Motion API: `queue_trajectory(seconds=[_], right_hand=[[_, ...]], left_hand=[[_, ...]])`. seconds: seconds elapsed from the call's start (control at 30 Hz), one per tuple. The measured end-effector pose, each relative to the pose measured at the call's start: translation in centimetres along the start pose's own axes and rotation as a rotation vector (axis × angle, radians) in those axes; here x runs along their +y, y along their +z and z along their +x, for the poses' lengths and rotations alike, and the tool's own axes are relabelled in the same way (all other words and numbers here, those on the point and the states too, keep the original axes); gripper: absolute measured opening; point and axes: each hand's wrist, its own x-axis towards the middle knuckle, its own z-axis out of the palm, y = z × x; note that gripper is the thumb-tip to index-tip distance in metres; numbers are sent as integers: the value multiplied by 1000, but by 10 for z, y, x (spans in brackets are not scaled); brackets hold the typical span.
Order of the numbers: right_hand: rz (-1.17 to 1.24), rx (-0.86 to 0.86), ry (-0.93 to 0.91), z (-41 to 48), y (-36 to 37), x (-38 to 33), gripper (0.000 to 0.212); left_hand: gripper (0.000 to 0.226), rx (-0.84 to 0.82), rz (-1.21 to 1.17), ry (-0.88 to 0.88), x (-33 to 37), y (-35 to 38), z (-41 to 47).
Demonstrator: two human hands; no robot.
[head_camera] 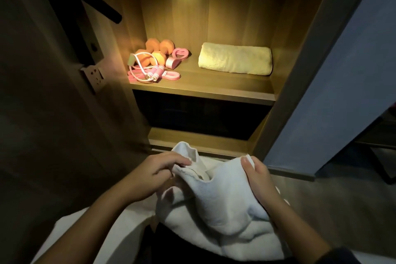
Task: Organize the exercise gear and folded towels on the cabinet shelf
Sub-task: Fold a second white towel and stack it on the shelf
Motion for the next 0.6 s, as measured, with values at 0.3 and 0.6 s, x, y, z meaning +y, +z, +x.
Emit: queue_trajectory(seconds=[0.3, 0.6], right_hand=[[14, -18, 82, 9, 3, 8, 39], [12, -97, 137, 15, -5, 9, 45]], left_hand=[[25, -166, 386, 29, 6, -12, 28], [15, 72, 485, 99, -5, -12, 29]])
